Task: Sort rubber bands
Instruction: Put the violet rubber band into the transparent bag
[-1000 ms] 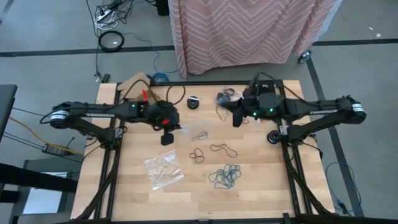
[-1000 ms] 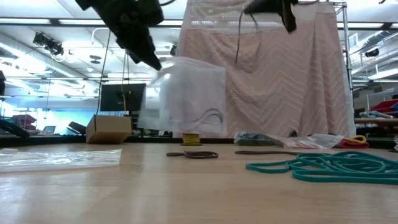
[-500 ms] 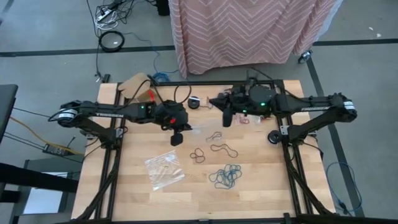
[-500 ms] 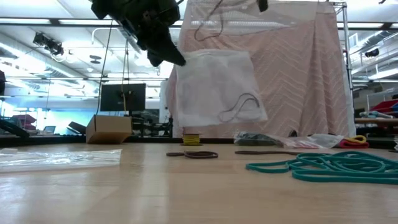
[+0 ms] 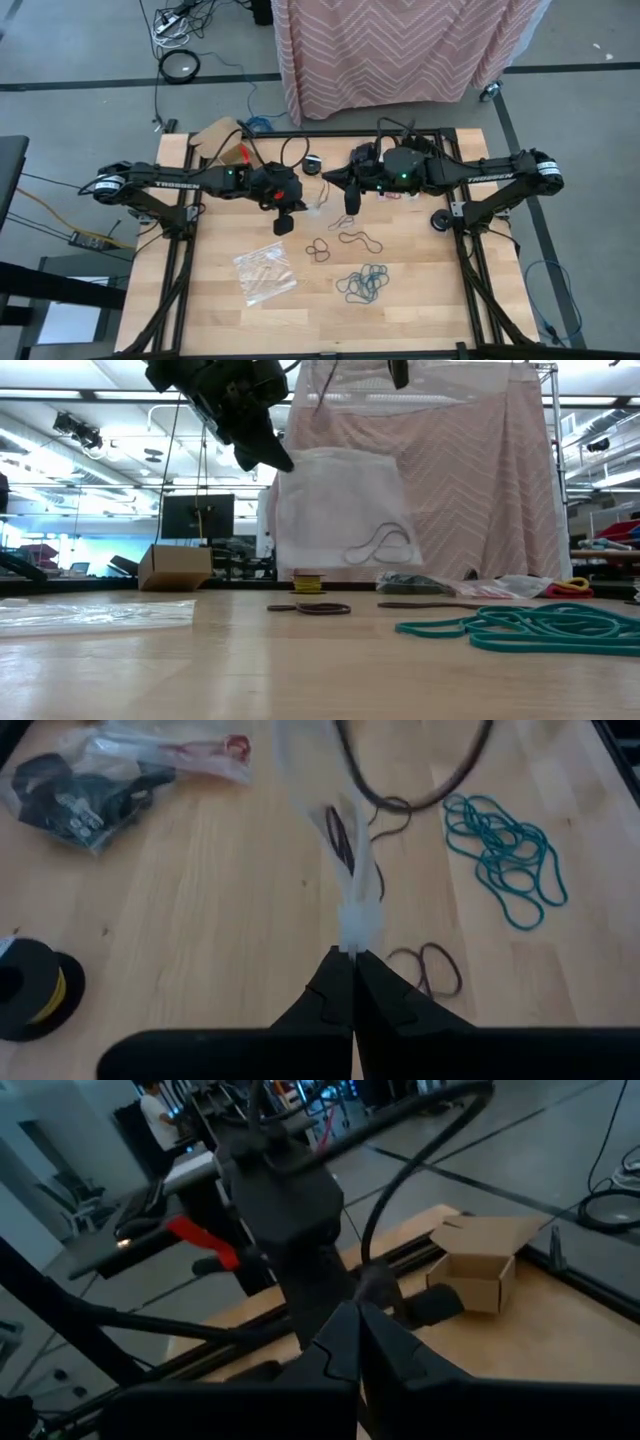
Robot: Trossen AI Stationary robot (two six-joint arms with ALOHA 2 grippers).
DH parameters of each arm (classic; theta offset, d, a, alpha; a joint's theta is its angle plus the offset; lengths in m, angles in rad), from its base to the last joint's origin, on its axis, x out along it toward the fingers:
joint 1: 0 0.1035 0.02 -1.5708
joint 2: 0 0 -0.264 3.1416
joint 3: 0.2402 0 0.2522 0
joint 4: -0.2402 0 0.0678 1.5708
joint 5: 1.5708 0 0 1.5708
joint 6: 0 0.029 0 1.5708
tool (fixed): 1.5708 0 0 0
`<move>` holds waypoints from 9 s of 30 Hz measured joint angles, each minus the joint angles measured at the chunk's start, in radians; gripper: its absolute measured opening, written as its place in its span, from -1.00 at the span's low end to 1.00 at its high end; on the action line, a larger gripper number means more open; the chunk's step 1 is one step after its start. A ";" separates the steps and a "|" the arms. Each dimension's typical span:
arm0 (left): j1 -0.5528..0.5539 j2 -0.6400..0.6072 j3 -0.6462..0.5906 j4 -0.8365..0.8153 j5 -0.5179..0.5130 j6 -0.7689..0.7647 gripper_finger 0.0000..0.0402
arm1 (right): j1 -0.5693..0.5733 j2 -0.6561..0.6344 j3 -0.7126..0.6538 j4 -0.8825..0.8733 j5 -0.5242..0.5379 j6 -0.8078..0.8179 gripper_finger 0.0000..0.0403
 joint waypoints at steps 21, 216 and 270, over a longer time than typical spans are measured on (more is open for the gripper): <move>-0.001 0.000 0.000 0.000 0.004 -0.001 -1.00 | 0.000 0.005 0.000 -0.012 -0.010 0.000 -1.00; 0.026 -0.001 0.058 -0.010 -0.116 0.055 -1.00 | -0.210 0.007 0.000 -0.142 -0.043 0.017 -1.00; 0.063 0.000 0.114 -0.026 -0.075 0.054 -1.00 | -0.122 0.011 0.000 -0.305 -0.013 0.005 -1.00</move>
